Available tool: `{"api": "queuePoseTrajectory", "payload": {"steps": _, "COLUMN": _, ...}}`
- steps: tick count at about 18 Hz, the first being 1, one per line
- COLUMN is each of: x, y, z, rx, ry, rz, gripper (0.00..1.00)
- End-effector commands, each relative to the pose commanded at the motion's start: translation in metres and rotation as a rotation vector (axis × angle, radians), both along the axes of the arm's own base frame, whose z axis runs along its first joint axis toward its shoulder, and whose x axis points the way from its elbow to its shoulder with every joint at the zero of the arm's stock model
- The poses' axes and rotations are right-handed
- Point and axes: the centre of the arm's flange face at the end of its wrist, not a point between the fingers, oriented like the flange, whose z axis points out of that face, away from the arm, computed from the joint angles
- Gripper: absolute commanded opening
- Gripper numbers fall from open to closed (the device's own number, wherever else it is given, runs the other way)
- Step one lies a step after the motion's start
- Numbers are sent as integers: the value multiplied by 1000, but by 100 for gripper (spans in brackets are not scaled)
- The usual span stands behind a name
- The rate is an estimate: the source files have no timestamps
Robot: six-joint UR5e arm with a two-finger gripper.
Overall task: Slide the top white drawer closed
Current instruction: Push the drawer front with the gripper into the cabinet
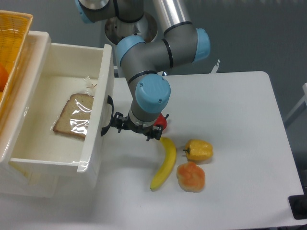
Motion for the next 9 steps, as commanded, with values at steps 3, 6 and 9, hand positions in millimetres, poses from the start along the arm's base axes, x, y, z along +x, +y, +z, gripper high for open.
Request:
{"api": "queuePoseTrajectory", "payload": {"steps": 3, "x": 4, "y": 0, "z": 2, "rx": 8, "ry": -6, "rz": 0, "gripper": 100}}
{"api": "queuePoseTrajectory", "payload": {"steps": 6, "x": 12, "y": 4, "z": 1, "rx": 2, "ry": -10, "rz": 9, "gripper": 100}}
{"api": "queuePoseTrajectory", "payload": {"steps": 9, "x": 18, "y": 8, "z": 1, "rx": 2, "ry": -11, "rz": 1, "gripper": 100}}
